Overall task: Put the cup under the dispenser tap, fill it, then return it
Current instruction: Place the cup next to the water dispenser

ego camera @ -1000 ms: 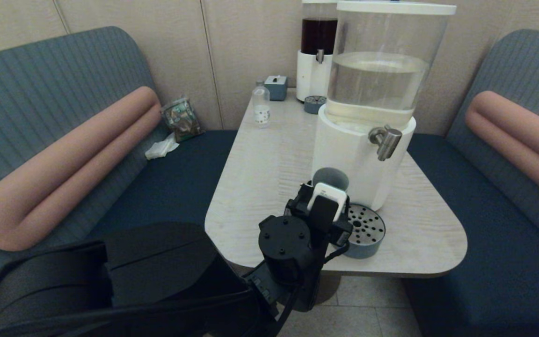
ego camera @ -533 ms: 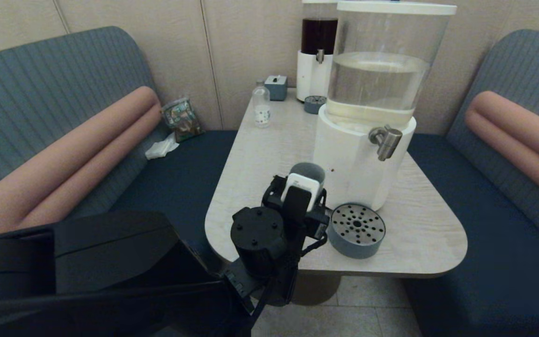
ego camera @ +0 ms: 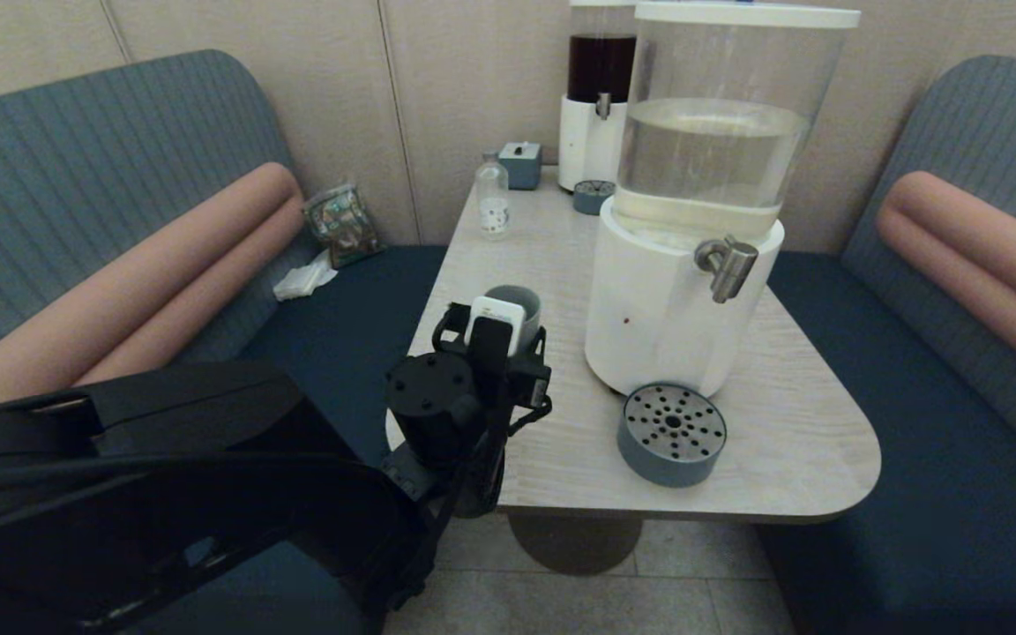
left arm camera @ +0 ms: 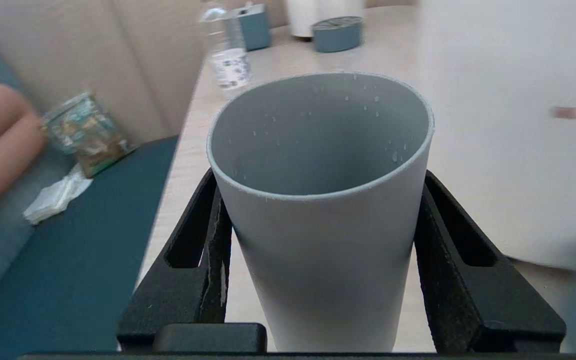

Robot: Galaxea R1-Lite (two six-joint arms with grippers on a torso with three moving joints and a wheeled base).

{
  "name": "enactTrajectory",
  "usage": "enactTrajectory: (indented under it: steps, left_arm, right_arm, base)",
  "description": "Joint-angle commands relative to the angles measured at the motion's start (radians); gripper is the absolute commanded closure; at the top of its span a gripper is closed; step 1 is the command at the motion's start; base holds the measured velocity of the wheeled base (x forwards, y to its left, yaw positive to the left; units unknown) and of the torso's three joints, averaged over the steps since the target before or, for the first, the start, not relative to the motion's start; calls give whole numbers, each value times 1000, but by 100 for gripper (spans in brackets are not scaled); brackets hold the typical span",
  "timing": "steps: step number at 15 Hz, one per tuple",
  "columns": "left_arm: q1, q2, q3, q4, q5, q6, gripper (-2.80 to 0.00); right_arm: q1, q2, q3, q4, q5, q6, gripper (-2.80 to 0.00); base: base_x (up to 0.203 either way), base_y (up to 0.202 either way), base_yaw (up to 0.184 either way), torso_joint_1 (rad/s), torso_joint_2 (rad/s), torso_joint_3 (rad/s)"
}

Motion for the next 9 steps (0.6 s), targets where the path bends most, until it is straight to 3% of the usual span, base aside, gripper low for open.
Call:
enactTrajectory:
  steps: [1,4,9]
  left_arm:
    - [28,49,-37,-8,-1,1,0]
    - [65,113,-116,-8,-23,1,0]
    - [68,185,-179,-8,-33,1,0]
  right_arm:
    - [0,0,0,0,0,0,0]
    - [0,0,0,0,0,0,0]
    - [0,0,0,0,0,0,0]
  base:
    - [0,0,0,0,0,0]
    - [0,0,0,0,0,0]
    - [0,0,0,0,0,0]
